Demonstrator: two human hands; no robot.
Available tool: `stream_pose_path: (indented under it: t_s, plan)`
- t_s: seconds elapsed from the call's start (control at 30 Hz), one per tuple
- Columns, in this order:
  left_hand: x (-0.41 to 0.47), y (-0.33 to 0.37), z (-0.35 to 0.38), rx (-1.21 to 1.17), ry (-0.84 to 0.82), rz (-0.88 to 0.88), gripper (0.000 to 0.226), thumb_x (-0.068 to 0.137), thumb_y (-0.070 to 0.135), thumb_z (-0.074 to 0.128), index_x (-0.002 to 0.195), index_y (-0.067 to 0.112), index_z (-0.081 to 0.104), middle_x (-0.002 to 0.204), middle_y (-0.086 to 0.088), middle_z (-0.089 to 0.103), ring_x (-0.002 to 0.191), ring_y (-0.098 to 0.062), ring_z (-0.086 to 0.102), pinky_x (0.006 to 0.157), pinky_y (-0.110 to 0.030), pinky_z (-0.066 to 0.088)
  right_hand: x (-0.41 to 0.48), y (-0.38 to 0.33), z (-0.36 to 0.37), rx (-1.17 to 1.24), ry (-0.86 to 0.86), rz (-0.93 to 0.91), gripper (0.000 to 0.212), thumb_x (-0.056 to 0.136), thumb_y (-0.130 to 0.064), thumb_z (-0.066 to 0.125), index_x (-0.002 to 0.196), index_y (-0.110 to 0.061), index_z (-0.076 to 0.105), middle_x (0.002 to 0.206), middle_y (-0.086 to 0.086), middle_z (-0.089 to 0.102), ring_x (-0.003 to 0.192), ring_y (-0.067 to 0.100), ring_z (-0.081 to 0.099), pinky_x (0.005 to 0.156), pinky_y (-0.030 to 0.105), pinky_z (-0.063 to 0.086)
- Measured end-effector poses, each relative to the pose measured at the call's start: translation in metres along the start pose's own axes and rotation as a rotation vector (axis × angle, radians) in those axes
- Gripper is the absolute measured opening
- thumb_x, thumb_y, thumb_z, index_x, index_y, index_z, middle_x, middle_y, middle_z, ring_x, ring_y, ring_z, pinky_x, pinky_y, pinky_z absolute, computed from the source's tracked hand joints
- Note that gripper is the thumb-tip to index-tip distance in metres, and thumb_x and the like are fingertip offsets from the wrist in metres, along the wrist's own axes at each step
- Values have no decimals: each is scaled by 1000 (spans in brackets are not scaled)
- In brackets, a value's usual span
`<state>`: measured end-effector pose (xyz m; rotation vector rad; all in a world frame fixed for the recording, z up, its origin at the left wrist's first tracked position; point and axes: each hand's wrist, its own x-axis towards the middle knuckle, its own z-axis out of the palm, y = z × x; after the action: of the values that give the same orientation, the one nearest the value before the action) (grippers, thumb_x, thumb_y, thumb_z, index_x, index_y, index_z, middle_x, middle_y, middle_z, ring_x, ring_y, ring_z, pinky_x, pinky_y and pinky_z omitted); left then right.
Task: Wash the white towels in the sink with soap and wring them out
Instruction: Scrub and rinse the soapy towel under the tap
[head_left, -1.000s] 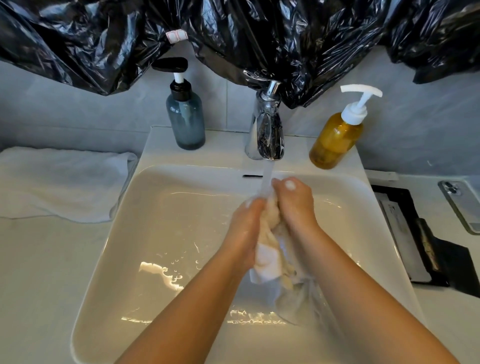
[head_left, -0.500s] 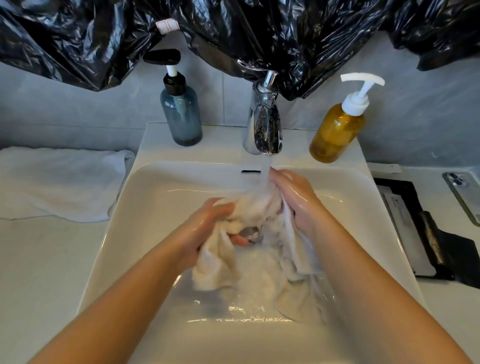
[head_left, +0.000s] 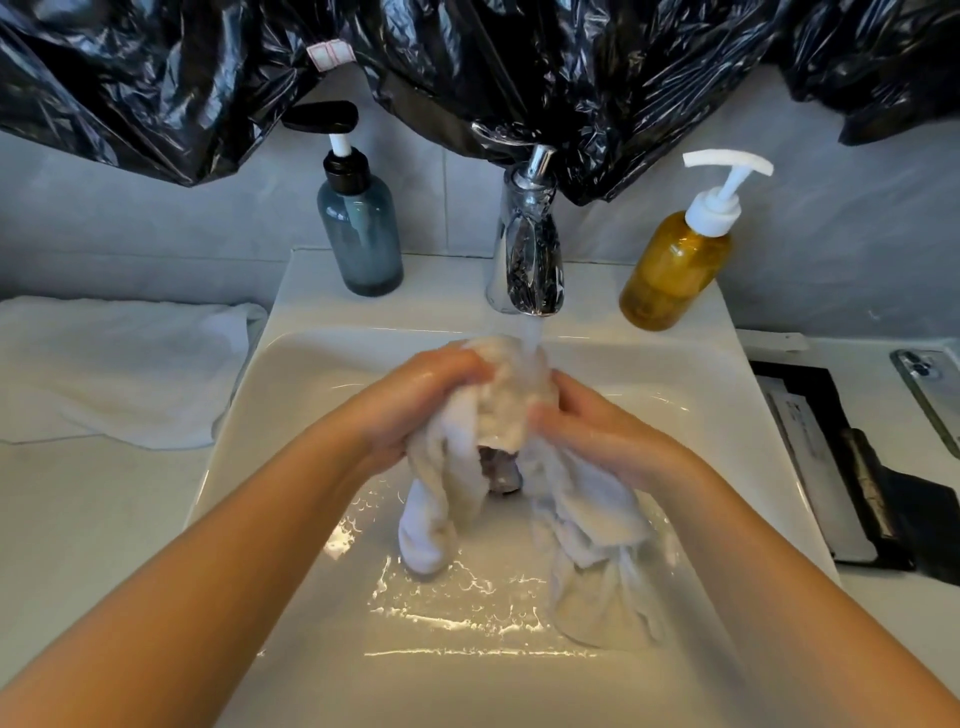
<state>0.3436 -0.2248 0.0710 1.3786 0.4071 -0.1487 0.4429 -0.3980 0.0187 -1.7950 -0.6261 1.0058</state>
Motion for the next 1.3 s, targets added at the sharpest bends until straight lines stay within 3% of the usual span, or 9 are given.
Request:
stream_pose_path:
  t_s: [0.17, 0.3, 0.5, 0.6, 0.7, 0.83, 1.0, 1.2, 1.3]
  plan:
    - [-4, 7, -25, 61, -77, -67, 21, 64, 14, 66, 83, 12, 73, 78, -9, 73, 67, -16, 68, 58, -21, 55, -8, 18, -8, -99, 144, -83, 29, 65, -28, 79, 90, -23, 64, 76, -16, 64, 73, 3, 59, 73, 23, 45]
    - [-11, -7, -37, 50, -168, -187, 47, 65, 22, 72, 112, 19, 70, 110, -13, 73, 95, -21, 70, 80, -29, 57, -14, 13, -19, 470, 140, -62, 44, 69, -18, 68, 112, -22, 62, 97, 1, 71, 92, 19, 69, 79, 32, 53]
    - [0, -29, 17, 203, 277, 190, 27, 87, 51, 63, 104, 32, 55, 102, 13, 64, 94, -2, 59, 78, -17, 47, 8, -8, 17, 931, 164, 68, 43, 87, -39, 62, 126, -20, 67, 119, 14, 68, 109, 31, 65, 103, 43, 46]
    - [-2, -39, 48, 365, 425, 294, 22, 89, 50, 64, 90, 29, 55, 80, 7, 65, 73, -6, 62, 62, -20, 47, 15, -25, 46, 1125, 163, 93, 39, 87, -53, 59, 76, -17, 71, 73, 5, 63, 69, 16, 65, 70, 28, 53]
    - [13, -36, 67, 554, 699, 333, 35, 86, 59, 51, 80, 24, 51, 71, 2, 60, 74, -24, 64, 64, -34, 51, 20, -36, 72, 1318, 174, 81, 31, 74, -48, 68, 67, -19, 60, 63, -1, 47, 58, 10, 54, 63, 24, 43]
    - [31, -26, 51, 776, 676, 120, 32, 93, 44, 44, 72, 19, 46, 78, -1, 55, 77, -29, 57, 65, -34, 41, 20, -27, 70, 1087, 347, 137, 24, 82, -42, 63, 82, -19, 60, 75, 2, 53, 69, 15, 57, 67, 26, 44]
    - [24, -27, 33, 363, 653, 147, 21, 98, 42, 47, 89, 25, 55, 79, 5, 60, 75, -14, 57, 61, -29, 41, 4, -24, 56, 1025, 325, 263, 30, 77, -49, 67, 71, -19, 64, 55, 2, 51, 44, 17, 48, 53, 24, 33]
    - [7, -49, 54, 754, 546, 396, 40, 93, 61, 34, 96, 26, 54, 91, 4, 63, 81, -23, 60, 71, -37, 49, 16, -25, 73, 1145, 354, 35, 33, 92, -47, 57, 73, -21, 59, 71, -2, 48, 69, 10, 53, 72, 28, 42]
    - [17, -39, 35, 893, 634, 284, 42, 92, 56, 23, 97, 25, 51, 96, -4, 62, 83, -30, 60, 72, -44, 51, 14, -17, 66, 729, 383, 39, 14, 84, -38, 62, 74, -28, 66, 78, 5, 61, 75, 19, 63, 73, 35, 49]
